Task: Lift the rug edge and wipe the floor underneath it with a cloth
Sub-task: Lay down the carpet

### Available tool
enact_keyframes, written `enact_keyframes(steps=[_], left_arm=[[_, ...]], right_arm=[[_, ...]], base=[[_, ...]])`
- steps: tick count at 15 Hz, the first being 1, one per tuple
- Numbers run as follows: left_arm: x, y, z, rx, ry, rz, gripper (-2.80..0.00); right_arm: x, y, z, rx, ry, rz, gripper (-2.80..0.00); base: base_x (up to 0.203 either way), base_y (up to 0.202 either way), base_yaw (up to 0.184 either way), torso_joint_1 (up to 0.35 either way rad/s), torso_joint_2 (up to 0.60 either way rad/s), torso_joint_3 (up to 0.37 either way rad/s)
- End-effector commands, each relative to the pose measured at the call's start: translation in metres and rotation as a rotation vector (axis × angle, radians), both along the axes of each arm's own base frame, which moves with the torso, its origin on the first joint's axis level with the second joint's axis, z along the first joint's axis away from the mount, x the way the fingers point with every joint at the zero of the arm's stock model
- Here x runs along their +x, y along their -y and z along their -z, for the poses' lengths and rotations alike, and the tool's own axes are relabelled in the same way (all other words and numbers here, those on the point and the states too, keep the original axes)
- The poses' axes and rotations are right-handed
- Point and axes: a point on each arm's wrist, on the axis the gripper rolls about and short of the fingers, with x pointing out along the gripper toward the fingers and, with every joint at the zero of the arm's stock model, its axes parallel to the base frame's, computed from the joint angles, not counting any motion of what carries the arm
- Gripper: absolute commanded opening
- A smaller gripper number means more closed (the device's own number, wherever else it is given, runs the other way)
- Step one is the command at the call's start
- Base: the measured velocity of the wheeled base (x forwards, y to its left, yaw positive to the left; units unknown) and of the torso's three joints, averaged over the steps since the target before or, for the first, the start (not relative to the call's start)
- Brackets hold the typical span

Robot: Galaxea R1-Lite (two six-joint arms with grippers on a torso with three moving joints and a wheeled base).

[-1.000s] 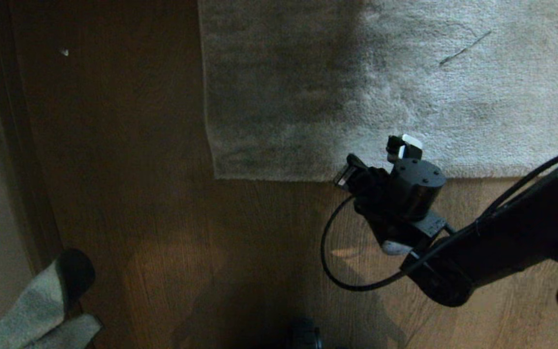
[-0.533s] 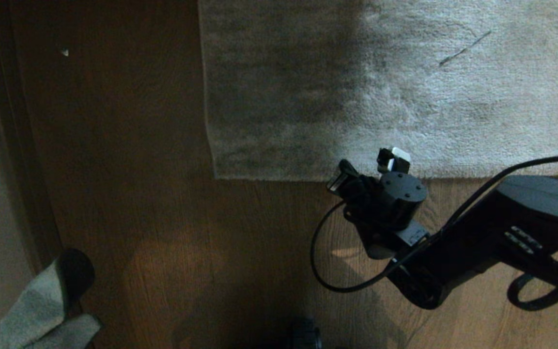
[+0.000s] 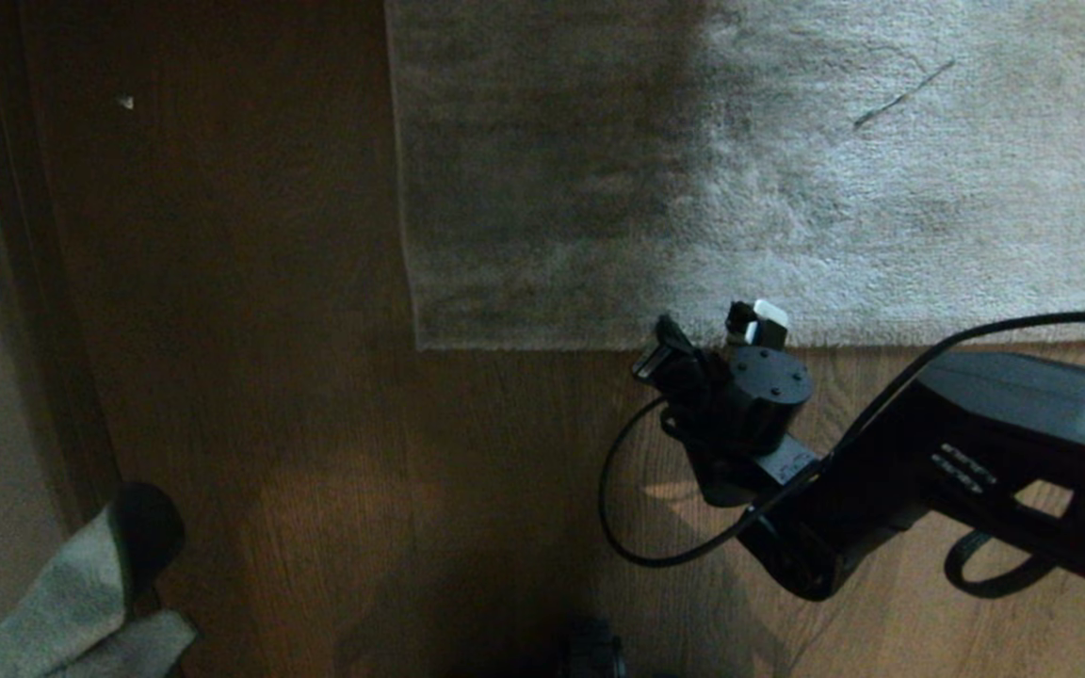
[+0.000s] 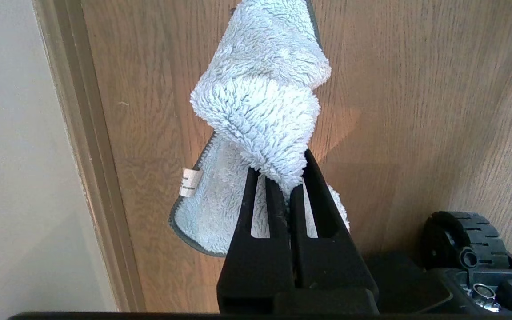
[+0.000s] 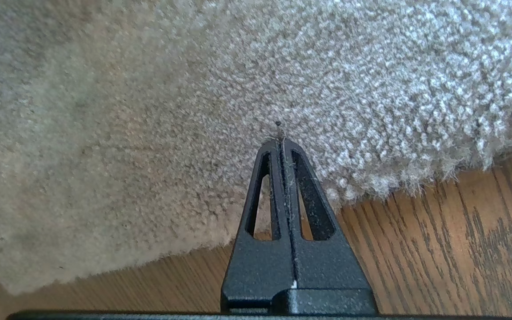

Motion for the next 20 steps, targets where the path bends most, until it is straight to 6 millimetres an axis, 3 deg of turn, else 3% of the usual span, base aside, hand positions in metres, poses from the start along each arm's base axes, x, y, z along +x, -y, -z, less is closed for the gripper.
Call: enact_keyframes(steps=[1, 4, 6, 10, 12, 16, 20], left_arm=[[0.000, 0.000, 0.000, -0.001, -0.001, 0.000, -2.80], [0.000, 0.000, 0.000, -0.001, 0.001, 0.000, -2.80], [0.000, 0.000, 0.000, -0.001, 0.001, 0.000, -2.80], [0.000, 0.000, 0.000, -0.001, 0.001, 0.000, -2.80], [0.000, 0.000, 0.000, -0.001, -0.001, 0.000, -2.80], [0.000, 0.000, 0.000, -0.001, 0.001, 0.000, -2.80], [0.000, 0.000, 0.000, -0.001, 0.001, 0.000, -2.80]], right_arm=[[0.001, -0.001, 0.006, -0.004, -0.008, 0.003, -2.80], [0.000, -0.001, 0.000, 0.006, 0.007, 0.002, -2.80], [-0.002, 0.000, -0.014, 0.035, 0.044, 0.000, -2.80], [0.002, -0.003, -0.070, 0.156, 0.204, -0.004, -2.80], [0.005, -0.005, -0.088, 0.192, 0.260, -0.005, -2.80], [0.013, -0.022, -0.086, 0.226, 0.292, -0.027, -2.80], [0.025, -0.049, -0.067, 0.241, 0.302, -0.057, -2.80]], base=[[0.000, 0.000, 0.000, 0.000, 0.00, 0.000], [0.000, 0.000, 0.000, 0.000, 0.00, 0.000], [0.000, 0.000, 0.000, 0.000, 0.00, 0.000], [0.000, 0.000, 0.000, 0.000, 0.00, 0.000], [0.000, 0.000, 0.000, 0.000, 0.00, 0.000], [0.000, 0.000, 0.000, 0.000, 0.00, 0.000], [0.000, 0.000, 0.000, 0.000, 0.00, 0.000]])
